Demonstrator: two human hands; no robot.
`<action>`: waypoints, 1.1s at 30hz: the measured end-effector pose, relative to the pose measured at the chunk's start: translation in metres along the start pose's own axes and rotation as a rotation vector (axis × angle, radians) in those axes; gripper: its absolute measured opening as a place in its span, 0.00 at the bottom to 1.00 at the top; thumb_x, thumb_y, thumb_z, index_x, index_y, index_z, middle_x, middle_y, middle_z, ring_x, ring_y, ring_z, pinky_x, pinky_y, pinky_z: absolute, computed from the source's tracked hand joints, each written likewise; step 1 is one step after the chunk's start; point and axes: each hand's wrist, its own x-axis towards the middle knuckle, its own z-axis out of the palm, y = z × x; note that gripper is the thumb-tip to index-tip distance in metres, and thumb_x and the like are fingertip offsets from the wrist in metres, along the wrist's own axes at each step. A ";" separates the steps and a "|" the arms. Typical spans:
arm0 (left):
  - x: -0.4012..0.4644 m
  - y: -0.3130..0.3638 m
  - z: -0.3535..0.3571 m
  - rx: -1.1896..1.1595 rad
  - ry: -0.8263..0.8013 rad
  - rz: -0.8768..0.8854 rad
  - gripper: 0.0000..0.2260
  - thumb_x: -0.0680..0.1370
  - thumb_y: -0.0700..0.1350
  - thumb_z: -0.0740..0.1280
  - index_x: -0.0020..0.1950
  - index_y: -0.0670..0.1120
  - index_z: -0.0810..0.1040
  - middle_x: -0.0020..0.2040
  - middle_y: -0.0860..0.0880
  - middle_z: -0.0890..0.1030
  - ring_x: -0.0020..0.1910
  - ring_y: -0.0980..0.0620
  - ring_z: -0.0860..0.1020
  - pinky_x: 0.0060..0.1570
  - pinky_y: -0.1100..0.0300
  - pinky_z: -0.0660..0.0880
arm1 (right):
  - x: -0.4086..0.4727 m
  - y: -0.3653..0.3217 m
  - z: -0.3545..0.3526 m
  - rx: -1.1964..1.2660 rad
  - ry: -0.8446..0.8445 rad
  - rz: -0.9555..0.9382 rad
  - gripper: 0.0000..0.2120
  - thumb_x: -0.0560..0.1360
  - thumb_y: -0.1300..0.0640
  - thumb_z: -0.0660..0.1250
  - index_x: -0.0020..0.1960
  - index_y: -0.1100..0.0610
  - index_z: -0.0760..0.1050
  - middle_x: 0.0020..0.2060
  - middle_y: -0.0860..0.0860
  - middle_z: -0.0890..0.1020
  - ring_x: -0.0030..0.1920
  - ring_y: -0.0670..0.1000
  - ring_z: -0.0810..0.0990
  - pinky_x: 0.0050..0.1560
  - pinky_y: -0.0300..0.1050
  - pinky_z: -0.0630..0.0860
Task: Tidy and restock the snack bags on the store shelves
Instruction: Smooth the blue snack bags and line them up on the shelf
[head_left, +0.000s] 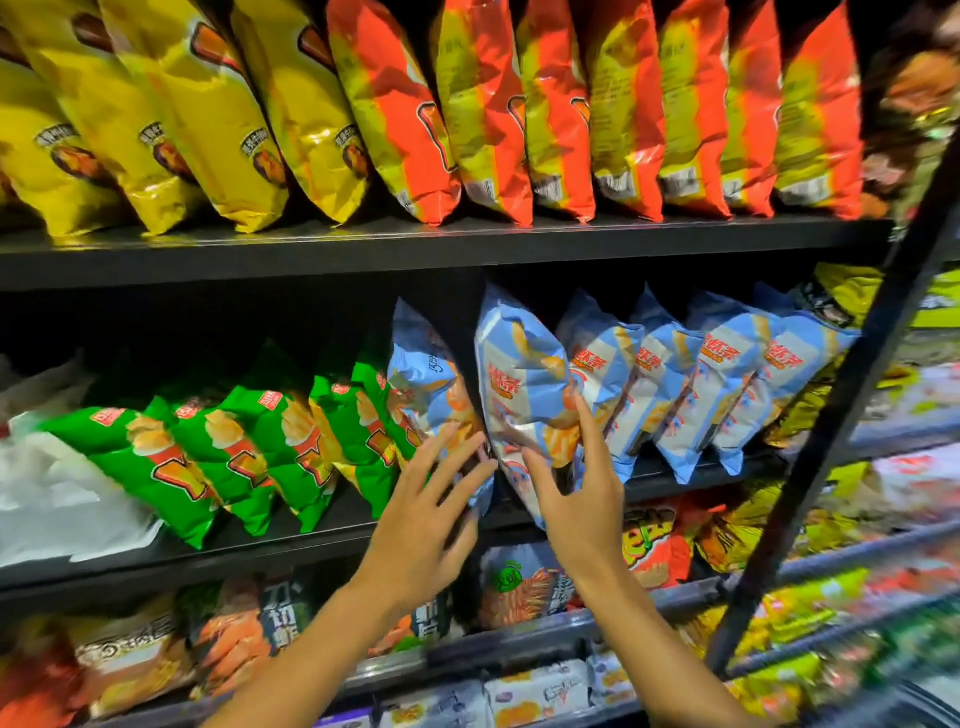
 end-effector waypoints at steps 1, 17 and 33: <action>-0.002 0.015 -0.007 -0.135 0.051 -0.085 0.25 0.82 0.47 0.65 0.79 0.46 0.68 0.82 0.49 0.62 0.83 0.43 0.54 0.79 0.44 0.57 | -0.011 -0.005 -0.007 -0.013 0.003 -0.037 0.35 0.79 0.50 0.72 0.80 0.37 0.59 0.75 0.39 0.70 0.76 0.40 0.66 0.73 0.38 0.67; -0.009 0.136 -0.007 -1.012 0.375 -0.800 0.23 0.80 0.48 0.72 0.74 0.49 0.70 0.66 0.58 0.81 0.67 0.58 0.78 0.66 0.63 0.74 | -0.088 -0.001 -0.096 0.038 -0.496 -0.256 0.39 0.80 0.61 0.71 0.83 0.48 0.54 0.77 0.43 0.68 0.78 0.48 0.66 0.77 0.50 0.66; -0.050 0.142 0.001 -1.209 -0.044 -0.885 0.37 0.74 0.58 0.75 0.78 0.48 0.65 0.72 0.53 0.77 0.72 0.54 0.74 0.62 0.65 0.74 | -0.069 0.030 -0.117 0.506 -0.392 0.382 0.21 0.79 0.57 0.70 0.71 0.54 0.75 0.61 0.49 0.85 0.63 0.50 0.83 0.63 0.49 0.80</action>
